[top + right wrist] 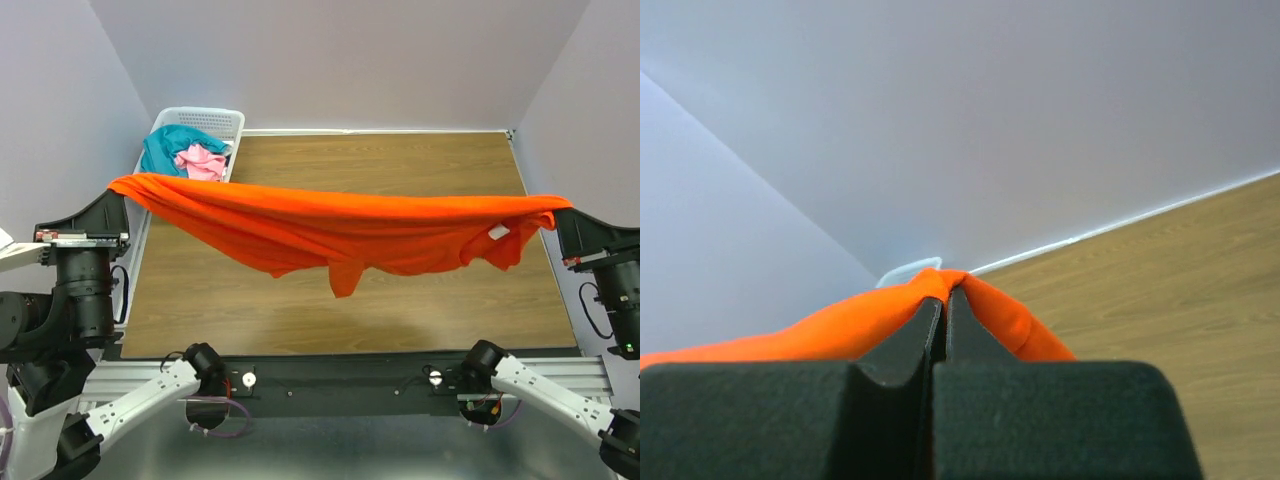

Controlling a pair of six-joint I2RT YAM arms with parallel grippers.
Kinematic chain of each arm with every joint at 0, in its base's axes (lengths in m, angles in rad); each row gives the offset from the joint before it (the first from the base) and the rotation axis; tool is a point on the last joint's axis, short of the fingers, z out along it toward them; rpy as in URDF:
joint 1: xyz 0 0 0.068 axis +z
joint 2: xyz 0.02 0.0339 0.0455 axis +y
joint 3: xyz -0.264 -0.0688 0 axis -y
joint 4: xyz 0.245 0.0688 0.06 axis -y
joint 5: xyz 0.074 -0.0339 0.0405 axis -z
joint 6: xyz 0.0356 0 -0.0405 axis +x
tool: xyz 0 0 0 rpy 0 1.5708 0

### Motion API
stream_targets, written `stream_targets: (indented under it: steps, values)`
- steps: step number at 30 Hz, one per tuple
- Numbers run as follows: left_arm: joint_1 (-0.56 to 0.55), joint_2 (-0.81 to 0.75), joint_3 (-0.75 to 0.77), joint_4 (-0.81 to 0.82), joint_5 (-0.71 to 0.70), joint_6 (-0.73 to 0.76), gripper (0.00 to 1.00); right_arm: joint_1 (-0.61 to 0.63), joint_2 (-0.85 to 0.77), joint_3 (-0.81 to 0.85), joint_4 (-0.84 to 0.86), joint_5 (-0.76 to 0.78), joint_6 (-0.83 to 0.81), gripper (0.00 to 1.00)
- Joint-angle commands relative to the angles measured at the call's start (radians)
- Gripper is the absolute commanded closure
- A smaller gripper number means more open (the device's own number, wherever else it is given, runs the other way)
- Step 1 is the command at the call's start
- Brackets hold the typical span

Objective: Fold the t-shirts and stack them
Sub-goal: Flatten the tshirt out

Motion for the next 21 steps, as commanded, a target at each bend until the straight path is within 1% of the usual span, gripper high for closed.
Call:
stream_targets:
  steps: [1,4,5,7,8,9,10,13,14,15,16,17,19,21]
  values:
    - [0.004,0.028,-0.018,0.061,0.051,0.038,1.0,-0.005,0.056,0.016,-0.048,-0.097,0.019,0.95]
    - [0.002,0.073,-0.026,0.057,0.047,0.02,1.0,-0.005,0.106,0.006,-0.05,-0.046,0.031,0.95]
    - [0.004,0.114,-0.037,0.046,0.015,0.0,1.0,-0.005,0.121,-0.011,-0.051,0.022,0.035,0.94]
    - [0.002,0.159,-0.05,0.034,-0.043,-0.035,1.0,-0.005,0.154,-0.034,-0.051,0.098,0.031,0.92]
    - [0.004,0.214,-0.07,0.021,-0.08,-0.055,1.0,-0.003,0.186,-0.059,-0.053,0.18,0.034,0.91]
    - [0.004,0.246,-0.081,0.023,-0.141,-0.071,1.0,-0.003,0.207,-0.075,-0.056,0.229,0.039,0.92]
    - [0.01,0.319,-0.086,-0.011,-0.168,-0.098,1.0,-0.005,0.245,-0.105,-0.058,0.358,0.052,0.92]
    - [0.112,0.43,-0.089,-0.055,-0.096,-0.158,1.0,-0.005,0.312,-0.154,-0.061,0.495,0.084,0.92]
    - [0.147,0.493,-0.116,-0.04,-0.009,-0.163,1.0,-0.005,0.351,-0.168,-0.061,0.511,0.112,0.92]
    - [0.21,0.521,-0.138,-0.014,0.037,-0.155,1.0,-0.005,0.365,-0.197,-0.061,0.514,0.129,0.92]
    - [0.229,0.544,-0.165,0.062,0.077,-0.123,1.0,-0.005,0.382,-0.217,-0.061,0.521,0.147,0.91]
    - [0.241,0.587,-0.223,0.099,0.108,-0.111,1.0,-0.006,0.396,-0.235,-0.061,0.534,0.166,0.92]
    - [0.269,0.625,-0.27,0.188,0.176,-0.1,1.0,-0.008,0.441,-0.29,-0.061,0.586,0.224,0.91]
    - [0.29,0.685,-0.31,0.237,0.234,-0.082,1.0,-0.012,0.479,-0.309,-0.062,0.609,0.249,0.91]
